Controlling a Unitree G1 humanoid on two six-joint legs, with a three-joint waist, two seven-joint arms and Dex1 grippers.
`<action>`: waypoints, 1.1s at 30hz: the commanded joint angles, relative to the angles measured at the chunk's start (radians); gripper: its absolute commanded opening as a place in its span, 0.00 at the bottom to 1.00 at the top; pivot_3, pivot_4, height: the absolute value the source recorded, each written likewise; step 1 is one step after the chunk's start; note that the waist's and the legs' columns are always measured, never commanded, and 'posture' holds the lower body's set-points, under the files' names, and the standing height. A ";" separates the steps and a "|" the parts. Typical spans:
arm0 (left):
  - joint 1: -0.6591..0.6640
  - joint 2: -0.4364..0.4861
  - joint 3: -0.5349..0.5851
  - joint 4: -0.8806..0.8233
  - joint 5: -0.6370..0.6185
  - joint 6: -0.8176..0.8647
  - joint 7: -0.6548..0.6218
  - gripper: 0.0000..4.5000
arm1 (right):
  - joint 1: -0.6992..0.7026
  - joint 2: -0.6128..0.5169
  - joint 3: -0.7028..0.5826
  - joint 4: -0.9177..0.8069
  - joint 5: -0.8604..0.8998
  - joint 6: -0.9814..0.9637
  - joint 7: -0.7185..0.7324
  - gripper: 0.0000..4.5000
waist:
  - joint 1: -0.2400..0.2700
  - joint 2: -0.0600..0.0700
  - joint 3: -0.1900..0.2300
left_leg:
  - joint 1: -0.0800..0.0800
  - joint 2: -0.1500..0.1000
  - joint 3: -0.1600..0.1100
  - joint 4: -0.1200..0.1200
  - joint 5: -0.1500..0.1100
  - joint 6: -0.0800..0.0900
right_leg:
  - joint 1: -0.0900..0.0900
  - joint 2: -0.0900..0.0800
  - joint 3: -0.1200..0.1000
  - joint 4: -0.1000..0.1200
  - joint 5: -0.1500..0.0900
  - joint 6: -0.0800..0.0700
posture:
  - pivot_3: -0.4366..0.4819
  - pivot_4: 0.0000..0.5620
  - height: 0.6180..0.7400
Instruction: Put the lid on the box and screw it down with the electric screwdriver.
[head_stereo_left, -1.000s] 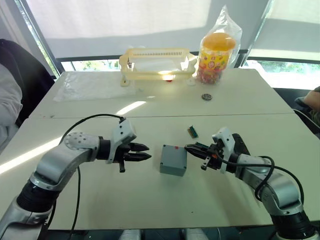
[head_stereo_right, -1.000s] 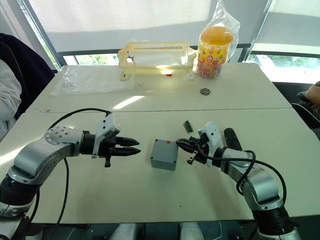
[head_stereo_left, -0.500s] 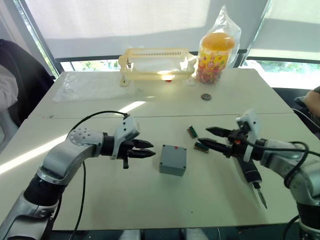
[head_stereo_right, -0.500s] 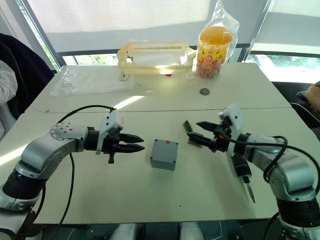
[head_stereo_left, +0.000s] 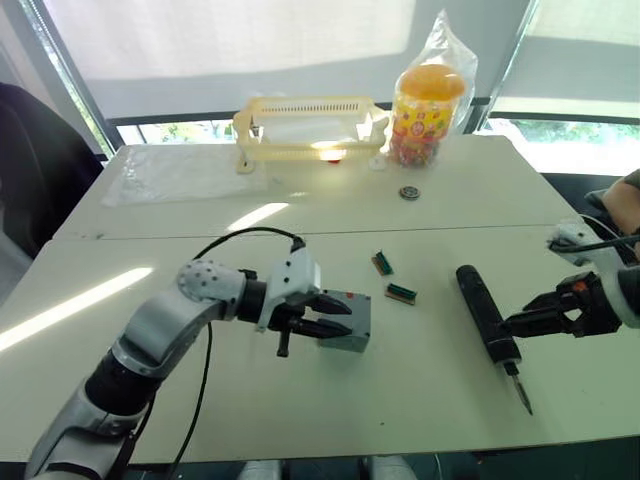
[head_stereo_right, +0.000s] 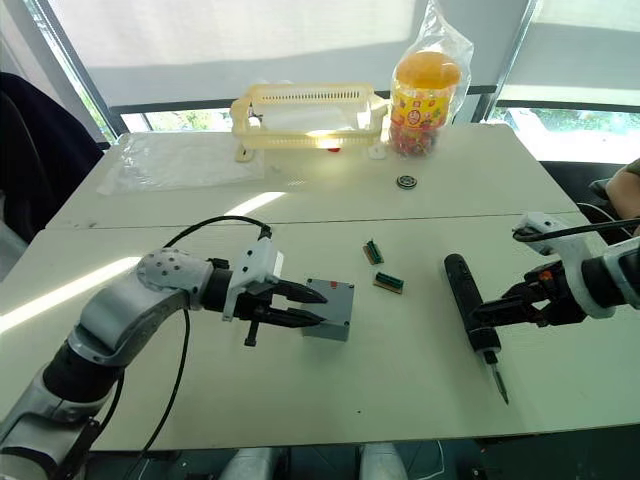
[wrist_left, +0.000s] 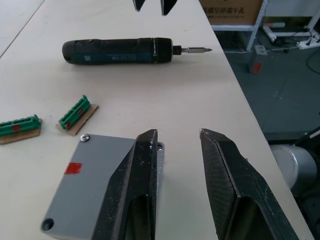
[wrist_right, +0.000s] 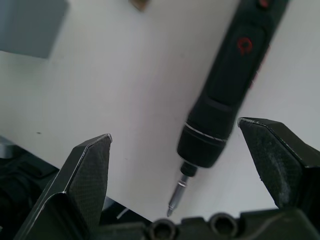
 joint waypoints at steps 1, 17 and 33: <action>0.018 -0.010 0.016 -0.065 -0.007 0.008 0.042 0.29 | -0.036 -0.005 0.070 0.063 -0.041 0.045 0.007 0.99 | 0.004 0.000 0.000 | 0.000 0.000 0.000 0.000 0.000 0.000 | -0.001 0.000 0.000 0.000 0.000 0.000 | 0.48 0.27 1.00; 0.093 -0.002 0.063 -0.155 -0.049 0.105 0.166 0.29 | -0.187 0.224 0.321 0.317 -0.214 0.051 -0.043 0.99 | 0.002 -0.001 -0.001 | -0.001 -0.001 -0.001 0.001 0.000 0.000 | 0.000 0.000 0.000 0.000 0.002 0.003 | 0.48 0.27 1.00; -0.024 0.043 0.124 0.084 -0.047 0.024 0.064 0.29 | -0.061 0.350 -0.104 0.246 -0.297 0.127 -0.269 0.39 | 0.016 -0.013 -0.007 | 0.001 -0.001 -0.003 0.003 0.000 0.000 | 0.005 0.000 -0.002 -0.002 0.001 0.002 | 0.48 0.27 1.00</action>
